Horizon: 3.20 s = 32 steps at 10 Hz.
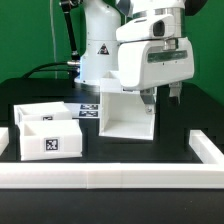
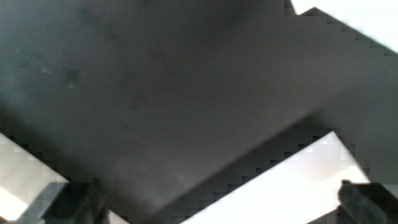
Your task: Assemble drawer
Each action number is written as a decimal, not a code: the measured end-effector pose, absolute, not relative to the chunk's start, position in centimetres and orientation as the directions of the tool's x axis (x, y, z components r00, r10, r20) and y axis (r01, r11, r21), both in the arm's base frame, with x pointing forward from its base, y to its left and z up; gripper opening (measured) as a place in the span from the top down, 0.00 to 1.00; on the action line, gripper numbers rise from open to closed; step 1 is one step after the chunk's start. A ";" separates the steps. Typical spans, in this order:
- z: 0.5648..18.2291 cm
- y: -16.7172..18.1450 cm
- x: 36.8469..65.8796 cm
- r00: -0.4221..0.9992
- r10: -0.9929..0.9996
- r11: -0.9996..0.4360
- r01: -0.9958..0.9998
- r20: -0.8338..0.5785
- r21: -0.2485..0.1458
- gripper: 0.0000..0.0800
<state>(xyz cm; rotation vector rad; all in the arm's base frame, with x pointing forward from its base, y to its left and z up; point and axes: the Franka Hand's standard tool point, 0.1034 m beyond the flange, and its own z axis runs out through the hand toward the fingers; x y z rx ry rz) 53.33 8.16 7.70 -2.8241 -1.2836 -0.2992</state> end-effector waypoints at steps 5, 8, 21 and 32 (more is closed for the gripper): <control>7.7 8.1 53.3 0.642 0.744 -0.660 0.749 0.184 0.056 0.19; 9.6 7.5 52.0 0.722 0.675 -0.733 0.679 0.153 0.030 0.19; 14.5 8.2 48.2 0.989 -0.147 -0.988 -0.146 0.021 -0.054 0.19; 10.1 9.0 42.4 0.962 -0.271 -0.962 -0.272 -0.028 -0.036 0.19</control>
Offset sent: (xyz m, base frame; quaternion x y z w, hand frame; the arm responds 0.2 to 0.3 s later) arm 0.0000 0.0000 0.0000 0.0000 0.0000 0.0000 1.0000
